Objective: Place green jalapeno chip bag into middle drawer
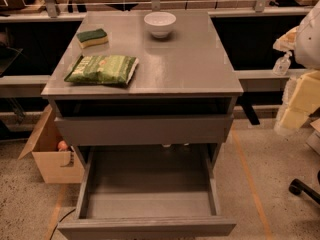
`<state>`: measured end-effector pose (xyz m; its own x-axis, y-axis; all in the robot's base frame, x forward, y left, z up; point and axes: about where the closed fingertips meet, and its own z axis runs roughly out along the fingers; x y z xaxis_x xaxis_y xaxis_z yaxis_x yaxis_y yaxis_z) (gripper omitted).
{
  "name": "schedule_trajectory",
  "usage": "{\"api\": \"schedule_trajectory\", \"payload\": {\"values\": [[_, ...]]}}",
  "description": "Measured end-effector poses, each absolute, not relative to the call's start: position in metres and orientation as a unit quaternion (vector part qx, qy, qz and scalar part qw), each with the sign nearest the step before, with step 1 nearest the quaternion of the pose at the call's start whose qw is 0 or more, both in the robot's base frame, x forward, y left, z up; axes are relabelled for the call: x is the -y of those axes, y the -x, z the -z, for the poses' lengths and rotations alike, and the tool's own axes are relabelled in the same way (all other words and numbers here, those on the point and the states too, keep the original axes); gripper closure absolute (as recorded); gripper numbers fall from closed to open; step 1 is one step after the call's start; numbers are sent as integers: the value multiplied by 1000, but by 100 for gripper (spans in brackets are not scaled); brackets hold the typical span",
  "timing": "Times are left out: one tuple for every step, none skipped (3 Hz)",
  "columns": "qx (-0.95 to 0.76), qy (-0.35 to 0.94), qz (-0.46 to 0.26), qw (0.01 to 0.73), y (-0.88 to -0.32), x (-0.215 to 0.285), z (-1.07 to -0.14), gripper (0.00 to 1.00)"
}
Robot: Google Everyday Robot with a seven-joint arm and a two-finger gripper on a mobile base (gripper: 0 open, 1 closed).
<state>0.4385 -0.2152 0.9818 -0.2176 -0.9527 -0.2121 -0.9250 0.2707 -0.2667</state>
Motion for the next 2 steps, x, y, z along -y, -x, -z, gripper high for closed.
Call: {"api": "schedule_trajectory", "payload": {"values": [[-779,602,41,168,-438,215,-982,0],[-771,603,-3,203,-473,184,-968,0]]}}
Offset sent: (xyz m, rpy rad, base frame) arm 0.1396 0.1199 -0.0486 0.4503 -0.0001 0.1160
